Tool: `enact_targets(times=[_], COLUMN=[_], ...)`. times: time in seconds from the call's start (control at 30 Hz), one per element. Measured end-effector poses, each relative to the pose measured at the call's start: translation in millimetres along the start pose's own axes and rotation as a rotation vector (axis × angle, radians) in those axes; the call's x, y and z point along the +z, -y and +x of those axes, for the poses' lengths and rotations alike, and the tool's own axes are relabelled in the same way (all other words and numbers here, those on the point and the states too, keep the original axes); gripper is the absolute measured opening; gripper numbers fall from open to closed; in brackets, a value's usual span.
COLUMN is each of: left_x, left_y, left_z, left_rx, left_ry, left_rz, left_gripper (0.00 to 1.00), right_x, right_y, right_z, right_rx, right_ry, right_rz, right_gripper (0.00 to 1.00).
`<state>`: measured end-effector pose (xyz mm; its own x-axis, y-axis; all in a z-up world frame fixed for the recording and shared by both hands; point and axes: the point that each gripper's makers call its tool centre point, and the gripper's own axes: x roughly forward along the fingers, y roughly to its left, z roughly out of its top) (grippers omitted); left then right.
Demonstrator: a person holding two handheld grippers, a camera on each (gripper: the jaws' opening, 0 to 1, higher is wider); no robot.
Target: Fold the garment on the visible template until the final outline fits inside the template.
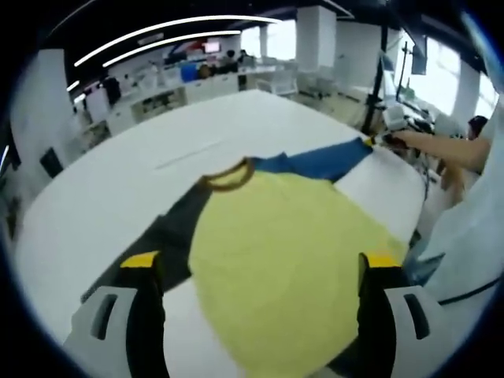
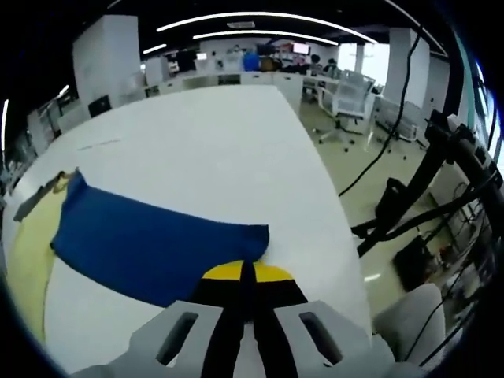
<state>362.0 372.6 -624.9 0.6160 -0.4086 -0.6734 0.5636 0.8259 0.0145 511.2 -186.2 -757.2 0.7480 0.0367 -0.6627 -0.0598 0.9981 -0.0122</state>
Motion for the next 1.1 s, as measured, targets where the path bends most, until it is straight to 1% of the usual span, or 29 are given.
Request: enact_targets(times=[0.1,0.23,0.37,0.6,0.7,0.77,0.93,1.03,1.1], left_x=[-1.3,-2.0,-1.3,0.1,-0.6,-1.1,-2.4,-3.3,-4.3], left_y=[-1.4,-3.0,-4.0,-3.4,-3.2,-3.1,-5.8,-6.2,-6.3], left_z=[-2.7,-5.7,-7.6,-10.5,-11.5,-12.7,-17.4,-19.6,-21.2], left_rx=[0.001,-0.004,-0.007,-0.02,-0.026,-0.03,-0.03,-0.034,-0.037], left_ry=[0.002,0.007,0.013,0.025,0.027,0.029,0.037,0.041,0.042], left_rz=[0.003,0.012,0.02,0.036,0.039,0.042,0.046,0.05,0.053], left_gripper=[0.99,0.99,0.99,0.99,0.99,0.99,0.99,0.99,0.99], right_x=[6.5,15.1,25.0,36.8,37.6,34.9,31.2,33.6,38.9], right_y=[-3.0,-3.4,-9.7,-14.0,-16.7,-17.8,-20.5,-18.7,-18.3], right_z=[-6.6,-13.4,-32.2,-49.5,-54.7,-57.2,-67.9,-74.7,-80.3], right_rx=[0.001,0.0,0.003,0.003,0.001,-0.006,-0.016,-0.026,-0.028], right_ry=[0.018,0.034,0.062,0.092,0.095,0.09,0.094,0.104,0.122], right_rz=[0.008,-0.002,-0.006,-0.038,-0.049,-0.063,-0.062,-0.054,-0.04], right_gripper=[0.02,0.02,0.02,0.02,0.02,0.02,0.02,0.02,0.02])
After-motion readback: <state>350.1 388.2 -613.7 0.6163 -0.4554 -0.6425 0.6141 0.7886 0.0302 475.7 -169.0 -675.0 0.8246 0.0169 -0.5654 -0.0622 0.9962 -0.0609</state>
